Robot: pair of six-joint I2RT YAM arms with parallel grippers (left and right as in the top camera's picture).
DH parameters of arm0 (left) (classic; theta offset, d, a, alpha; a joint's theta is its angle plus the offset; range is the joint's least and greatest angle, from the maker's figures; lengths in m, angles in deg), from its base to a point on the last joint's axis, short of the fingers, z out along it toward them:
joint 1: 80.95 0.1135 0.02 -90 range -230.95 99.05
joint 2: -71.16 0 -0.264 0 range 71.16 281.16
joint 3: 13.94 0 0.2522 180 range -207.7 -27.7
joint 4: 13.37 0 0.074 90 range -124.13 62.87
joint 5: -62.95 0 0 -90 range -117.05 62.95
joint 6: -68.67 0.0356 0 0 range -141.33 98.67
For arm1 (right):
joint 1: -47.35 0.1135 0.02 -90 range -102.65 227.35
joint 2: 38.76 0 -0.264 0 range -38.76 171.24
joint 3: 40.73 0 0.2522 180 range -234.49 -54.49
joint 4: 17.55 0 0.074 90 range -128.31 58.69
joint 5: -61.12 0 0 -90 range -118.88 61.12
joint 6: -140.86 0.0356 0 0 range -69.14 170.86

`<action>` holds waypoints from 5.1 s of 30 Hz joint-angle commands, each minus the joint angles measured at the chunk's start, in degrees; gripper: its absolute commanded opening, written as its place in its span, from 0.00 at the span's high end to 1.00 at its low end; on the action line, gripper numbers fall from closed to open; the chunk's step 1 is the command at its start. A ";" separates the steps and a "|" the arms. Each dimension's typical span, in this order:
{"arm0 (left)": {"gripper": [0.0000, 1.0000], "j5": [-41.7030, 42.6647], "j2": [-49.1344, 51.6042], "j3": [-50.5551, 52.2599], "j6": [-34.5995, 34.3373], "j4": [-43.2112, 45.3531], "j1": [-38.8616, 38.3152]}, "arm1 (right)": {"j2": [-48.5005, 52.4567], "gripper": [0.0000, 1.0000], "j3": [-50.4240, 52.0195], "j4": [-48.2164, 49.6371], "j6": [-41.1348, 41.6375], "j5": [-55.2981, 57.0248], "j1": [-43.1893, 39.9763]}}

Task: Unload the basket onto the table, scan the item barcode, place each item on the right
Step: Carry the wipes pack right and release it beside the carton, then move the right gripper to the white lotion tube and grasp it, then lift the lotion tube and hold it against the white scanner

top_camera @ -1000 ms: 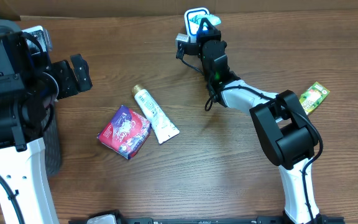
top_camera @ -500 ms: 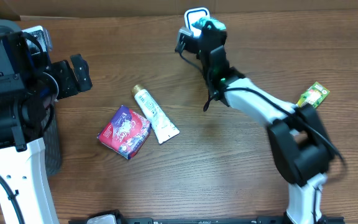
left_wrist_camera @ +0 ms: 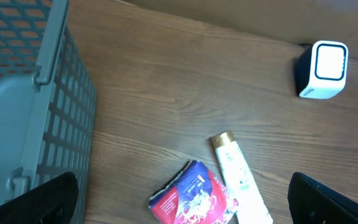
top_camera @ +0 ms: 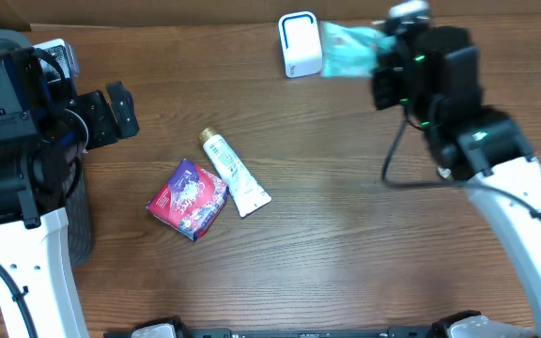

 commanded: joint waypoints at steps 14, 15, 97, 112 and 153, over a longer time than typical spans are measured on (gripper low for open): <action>0.01 -0.35 0.13 -0.76 -0.11 0.09 0.20 | 16.00 0.96 11.61 -0.33 35.43 -4.50 -30.58; 0.00 -0.35 0.13 -0.76 -0.11 0.09 0.20 | 17.05 0.96 11.61 -0.52 35.41 -4.70 -30.93; 0.00 -0.35 0.13 -0.76 -0.11 0.07 0.20 | 37.88 0.96 -2.10 18.80 14.25 -45.35 14.19; 0.00 -0.35 0.13 -0.76 -0.11 0.09 0.20 | 10.82 0.96 -2.10 11.13 10.12 -46.80 4.39; 0.00 -0.35 0.13 -0.76 -0.11 0.09 0.20 | 34.21 0.96 -1.97 59.76 -55.87 32.72 10.67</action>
